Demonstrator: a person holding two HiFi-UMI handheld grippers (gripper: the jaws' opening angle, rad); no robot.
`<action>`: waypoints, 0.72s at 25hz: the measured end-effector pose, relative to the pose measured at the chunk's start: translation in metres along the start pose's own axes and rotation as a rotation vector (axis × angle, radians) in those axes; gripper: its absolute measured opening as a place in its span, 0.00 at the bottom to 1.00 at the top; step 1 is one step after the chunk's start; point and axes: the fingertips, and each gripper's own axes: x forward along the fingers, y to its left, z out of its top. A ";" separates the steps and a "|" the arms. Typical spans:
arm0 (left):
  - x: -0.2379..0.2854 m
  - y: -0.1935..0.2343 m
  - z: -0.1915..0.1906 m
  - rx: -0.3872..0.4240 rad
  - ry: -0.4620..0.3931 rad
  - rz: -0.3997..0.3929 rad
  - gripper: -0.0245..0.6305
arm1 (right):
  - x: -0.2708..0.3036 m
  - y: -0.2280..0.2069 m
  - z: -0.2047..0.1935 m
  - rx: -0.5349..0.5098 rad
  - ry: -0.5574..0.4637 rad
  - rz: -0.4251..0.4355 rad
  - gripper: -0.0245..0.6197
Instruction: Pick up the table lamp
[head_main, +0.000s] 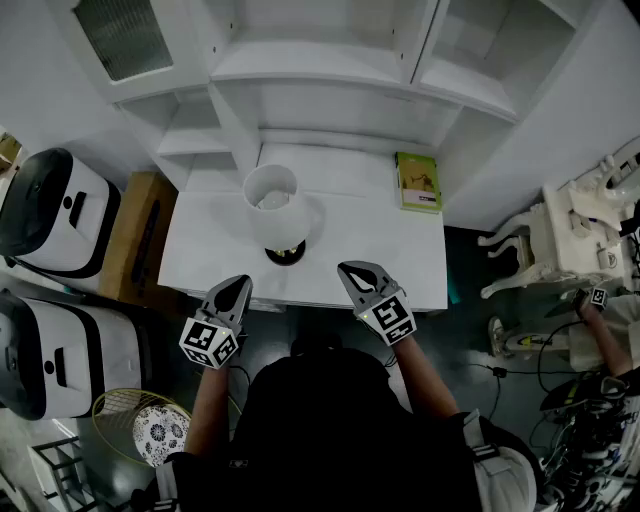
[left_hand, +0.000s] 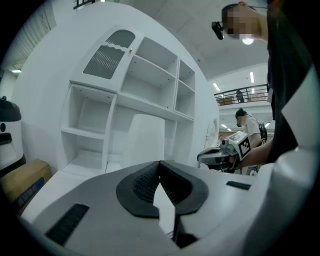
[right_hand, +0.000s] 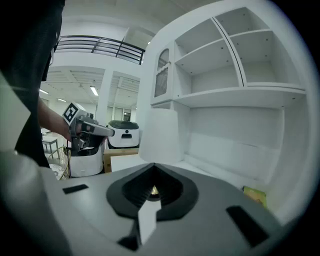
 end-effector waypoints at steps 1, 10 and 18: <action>0.001 -0.002 0.000 0.001 0.002 0.004 0.05 | -0.002 -0.001 -0.001 0.000 -0.002 0.002 0.05; 0.012 -0.017 -0.003 0.008 -0.003 0.030 0.05 | -0.018 -0.007 -0.005 -0.007 -0.019 0.014 0.05; 0.020 -0.026 -0.008 0.005 -0.012 0.046 0.05 | -0.027 -0.008 -0.008 -0.011 -0.032 0.024 0.05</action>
